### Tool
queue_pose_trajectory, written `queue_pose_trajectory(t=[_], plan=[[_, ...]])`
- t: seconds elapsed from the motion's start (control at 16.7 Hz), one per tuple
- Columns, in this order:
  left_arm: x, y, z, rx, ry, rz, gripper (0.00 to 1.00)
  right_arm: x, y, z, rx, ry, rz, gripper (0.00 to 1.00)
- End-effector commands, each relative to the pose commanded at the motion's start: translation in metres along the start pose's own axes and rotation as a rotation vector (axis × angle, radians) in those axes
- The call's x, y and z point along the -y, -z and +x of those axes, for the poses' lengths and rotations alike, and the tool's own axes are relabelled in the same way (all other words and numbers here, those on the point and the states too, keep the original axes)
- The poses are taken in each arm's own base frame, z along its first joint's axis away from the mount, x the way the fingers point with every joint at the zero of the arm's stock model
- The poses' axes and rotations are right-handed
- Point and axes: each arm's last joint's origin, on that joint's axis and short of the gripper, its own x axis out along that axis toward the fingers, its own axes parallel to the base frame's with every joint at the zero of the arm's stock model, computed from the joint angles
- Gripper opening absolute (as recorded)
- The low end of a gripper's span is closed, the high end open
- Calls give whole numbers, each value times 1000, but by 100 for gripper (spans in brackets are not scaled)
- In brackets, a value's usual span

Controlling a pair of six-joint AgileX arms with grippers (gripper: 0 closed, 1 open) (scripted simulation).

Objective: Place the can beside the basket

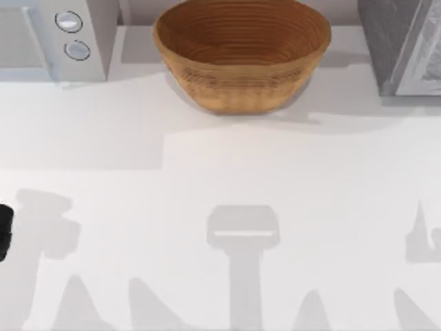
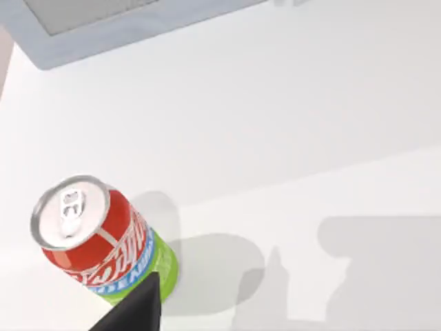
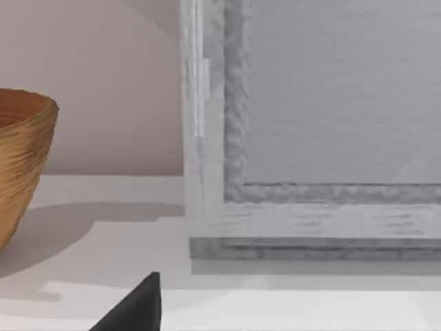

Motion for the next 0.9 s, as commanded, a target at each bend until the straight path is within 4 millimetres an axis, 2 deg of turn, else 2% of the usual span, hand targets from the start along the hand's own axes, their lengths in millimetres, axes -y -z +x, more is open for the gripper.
queue_pose_trajectory(t=[0.24, 0.48, 0.66, 0.9], plan=[[-25, -36, 28, -324, 94, 176, 100, 0, 0, 0, 0, 0, 0, 100], [-57, -64, 76, -609, 257, 322, 100, 0, 0, 0, 0, 0, 0, 100], [-84, -76, 118, -755, 390, 395, 100, 0, 0, 0, 0, 0, 0, 100], [-119, -82, 167, -849, 528, 450, 100, 0, 0, 0, 0, 0, 0, 100]])
